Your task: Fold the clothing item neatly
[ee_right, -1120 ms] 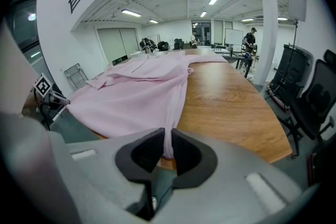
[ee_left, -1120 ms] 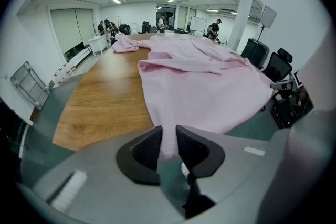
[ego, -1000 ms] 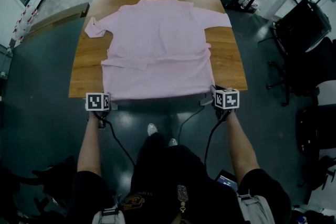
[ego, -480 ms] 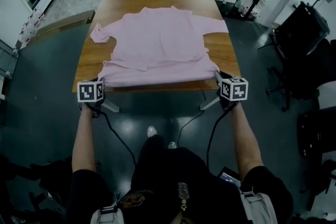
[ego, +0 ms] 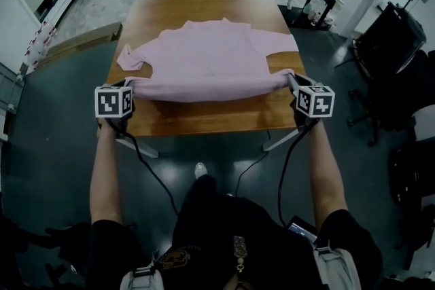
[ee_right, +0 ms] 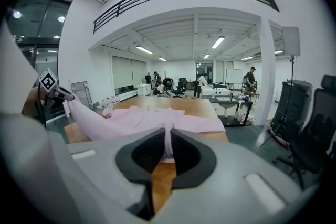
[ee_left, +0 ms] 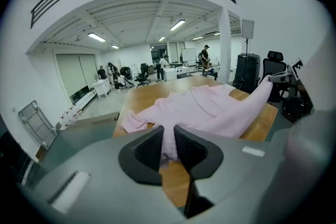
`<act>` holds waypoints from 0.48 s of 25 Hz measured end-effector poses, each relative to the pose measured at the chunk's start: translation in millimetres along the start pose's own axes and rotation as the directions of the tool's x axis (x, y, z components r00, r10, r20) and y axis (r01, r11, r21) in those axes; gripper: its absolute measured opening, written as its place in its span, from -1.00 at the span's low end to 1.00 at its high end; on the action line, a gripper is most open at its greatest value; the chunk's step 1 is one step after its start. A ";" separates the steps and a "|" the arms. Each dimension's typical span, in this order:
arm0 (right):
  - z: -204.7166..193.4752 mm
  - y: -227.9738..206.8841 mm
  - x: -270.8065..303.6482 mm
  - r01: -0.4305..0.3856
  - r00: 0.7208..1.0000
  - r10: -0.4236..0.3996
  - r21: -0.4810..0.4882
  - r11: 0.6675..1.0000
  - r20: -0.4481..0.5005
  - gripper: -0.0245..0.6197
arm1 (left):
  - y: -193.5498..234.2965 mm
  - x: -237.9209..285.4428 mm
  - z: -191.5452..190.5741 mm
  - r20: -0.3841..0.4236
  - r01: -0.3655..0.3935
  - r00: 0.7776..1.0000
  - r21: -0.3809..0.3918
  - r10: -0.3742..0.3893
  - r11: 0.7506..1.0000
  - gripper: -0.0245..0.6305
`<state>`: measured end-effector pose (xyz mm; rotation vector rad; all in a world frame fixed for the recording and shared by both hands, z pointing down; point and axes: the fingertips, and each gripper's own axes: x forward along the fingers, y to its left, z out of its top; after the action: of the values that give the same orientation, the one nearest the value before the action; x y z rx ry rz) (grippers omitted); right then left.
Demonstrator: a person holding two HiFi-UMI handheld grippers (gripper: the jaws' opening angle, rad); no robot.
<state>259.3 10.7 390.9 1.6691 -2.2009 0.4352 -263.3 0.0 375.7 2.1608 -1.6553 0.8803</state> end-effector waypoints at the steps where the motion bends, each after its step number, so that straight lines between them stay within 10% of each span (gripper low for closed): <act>1: 4.1 -1.6 6.8 0.007 1.000 -0.007 0.001 1.000 -0.001 -0.83 | 4.4 9.3 3.6 -0.008 0.009 1.000 0.002 -0.009 1.000 -0.74; 12: 31.8 -29.7 104.0 0.093 0.993 -0.092 0.015 0.996 -0.074 -0.86 | 34.9 135.7 44.6 -0.102 0.131 0.987 0.046 -0.126 0.990 -0.79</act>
<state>259.3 -100.4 410.0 1.7285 -2.0638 0.4857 -261.7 -140.1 419.9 2.1922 -1.4445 0.9861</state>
